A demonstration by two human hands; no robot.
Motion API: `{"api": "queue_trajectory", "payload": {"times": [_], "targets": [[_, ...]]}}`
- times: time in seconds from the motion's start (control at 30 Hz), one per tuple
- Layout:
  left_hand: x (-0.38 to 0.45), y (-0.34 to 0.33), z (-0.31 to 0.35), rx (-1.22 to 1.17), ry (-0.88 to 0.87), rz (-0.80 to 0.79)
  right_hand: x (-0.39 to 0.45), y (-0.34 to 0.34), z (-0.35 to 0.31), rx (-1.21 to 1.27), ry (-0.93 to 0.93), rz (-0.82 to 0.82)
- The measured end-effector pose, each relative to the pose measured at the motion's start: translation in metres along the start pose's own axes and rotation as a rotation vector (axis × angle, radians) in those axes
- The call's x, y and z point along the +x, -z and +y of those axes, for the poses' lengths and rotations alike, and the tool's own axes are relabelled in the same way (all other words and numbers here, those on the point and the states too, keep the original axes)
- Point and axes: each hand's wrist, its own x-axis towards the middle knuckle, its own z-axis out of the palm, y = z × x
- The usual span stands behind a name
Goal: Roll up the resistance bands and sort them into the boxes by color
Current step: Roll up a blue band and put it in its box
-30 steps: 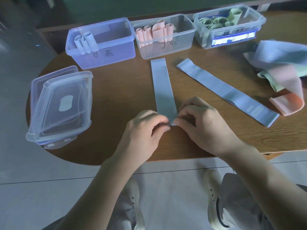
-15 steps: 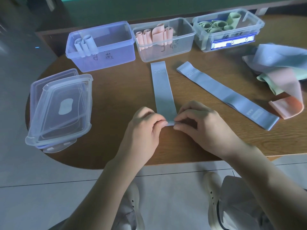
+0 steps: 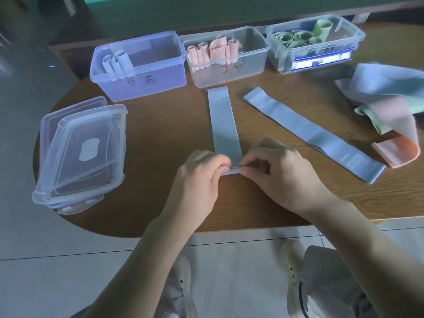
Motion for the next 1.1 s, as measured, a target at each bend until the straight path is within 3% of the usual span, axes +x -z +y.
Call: {"api": "queue_trajectory", "payload": {"times": [0.27,0.5,0.73,0.87,1.1], "targets": [[-0.004,0.004,0.001,0.009,-0.006,0.037,0.009,-0.001,0.0,-0.113,-0.03,-0.029],[-0.004,0.001,-0.004,-0.016,0.035,0.04,0.01,-0.007,0.002,-0.008,0.046,0.035],[0.002,-0.003,-0.007,-0.046,0.115,0.074,0.011,-0.003,0.007,-0.026,0.071,-0.038],[0.003,-0.004,-0.002,-0.05,0.07,0.128,0.018,-0.003,0.006,-0.056,0.063,-0.04],[0.008,-0.004,-0.003,-0.007,0.033,0.076,0.021,-0.002,0.008,-0.015,0.04,0.004]]}}
